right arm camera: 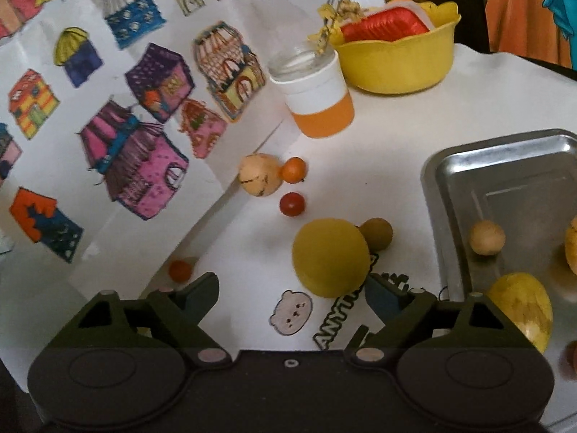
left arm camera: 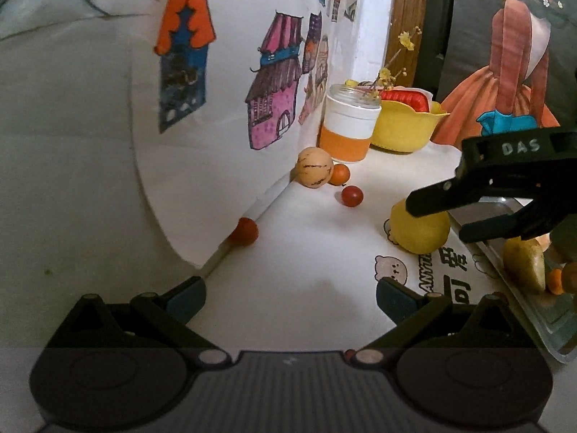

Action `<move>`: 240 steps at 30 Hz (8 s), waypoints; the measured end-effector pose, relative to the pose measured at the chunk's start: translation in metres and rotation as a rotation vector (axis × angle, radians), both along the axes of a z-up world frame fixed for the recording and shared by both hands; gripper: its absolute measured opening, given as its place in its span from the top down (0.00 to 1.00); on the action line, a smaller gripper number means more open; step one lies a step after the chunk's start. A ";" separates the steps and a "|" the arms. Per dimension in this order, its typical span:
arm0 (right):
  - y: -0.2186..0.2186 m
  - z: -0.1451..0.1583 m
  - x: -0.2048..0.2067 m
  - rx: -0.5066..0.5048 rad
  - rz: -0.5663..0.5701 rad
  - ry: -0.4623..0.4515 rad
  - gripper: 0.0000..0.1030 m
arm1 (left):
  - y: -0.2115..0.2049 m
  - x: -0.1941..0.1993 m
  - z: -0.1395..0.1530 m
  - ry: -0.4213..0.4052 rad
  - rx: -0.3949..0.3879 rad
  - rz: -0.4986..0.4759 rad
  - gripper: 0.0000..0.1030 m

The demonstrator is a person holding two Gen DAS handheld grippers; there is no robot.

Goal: Organize fruits
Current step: 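Close the right tool around the large yellow fruit while the left tool grasps a red tomato, then carry the yellow fruit and the red tomato over the metal tray with both tools, then open the right tool to set down the yellow fruit while the left tool releases the tomato, then lift both open tools away from the tray toward the remaining fruits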

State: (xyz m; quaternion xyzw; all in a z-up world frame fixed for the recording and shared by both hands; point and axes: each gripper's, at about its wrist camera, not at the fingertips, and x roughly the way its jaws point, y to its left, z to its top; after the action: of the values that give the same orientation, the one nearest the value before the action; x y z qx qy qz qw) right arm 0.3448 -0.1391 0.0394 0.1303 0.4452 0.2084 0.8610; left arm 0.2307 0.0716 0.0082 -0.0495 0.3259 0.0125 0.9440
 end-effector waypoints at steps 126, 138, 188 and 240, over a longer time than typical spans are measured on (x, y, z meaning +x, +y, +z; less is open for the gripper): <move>-0.199 0.001 -0.133 -0.144 -0.170 -0.401 0.41 | -0.203 -0.013 -0.008 0.004 -0.238 -0.227 0.79; -0.204 -0.007 -0.114 -0.162 -0.177 -0.403 0.41 | -0.218 -0.014 -0.014 0.023 -0.205 -0.248 0.79; -0.220 -0.003 -0.120 -0.112 -0.219 -0.399 0.25 | -0.211 -0.021 -0.010 0.075 -0.234 -0.229 0.58; -0.035 0.315 -0.344 -0.089 -0.060 -0.429 0.00 | -0.014 -0.186 0.173 -0.289 -0.098 -0.191 0.00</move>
State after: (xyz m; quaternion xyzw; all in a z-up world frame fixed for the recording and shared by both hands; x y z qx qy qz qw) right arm 0.0004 -0.1739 0.3547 0.0580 0.2563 0.1855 0.9468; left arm 0.0448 0.0571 0.1812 -0.0654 0.1900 -0.1003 0.9744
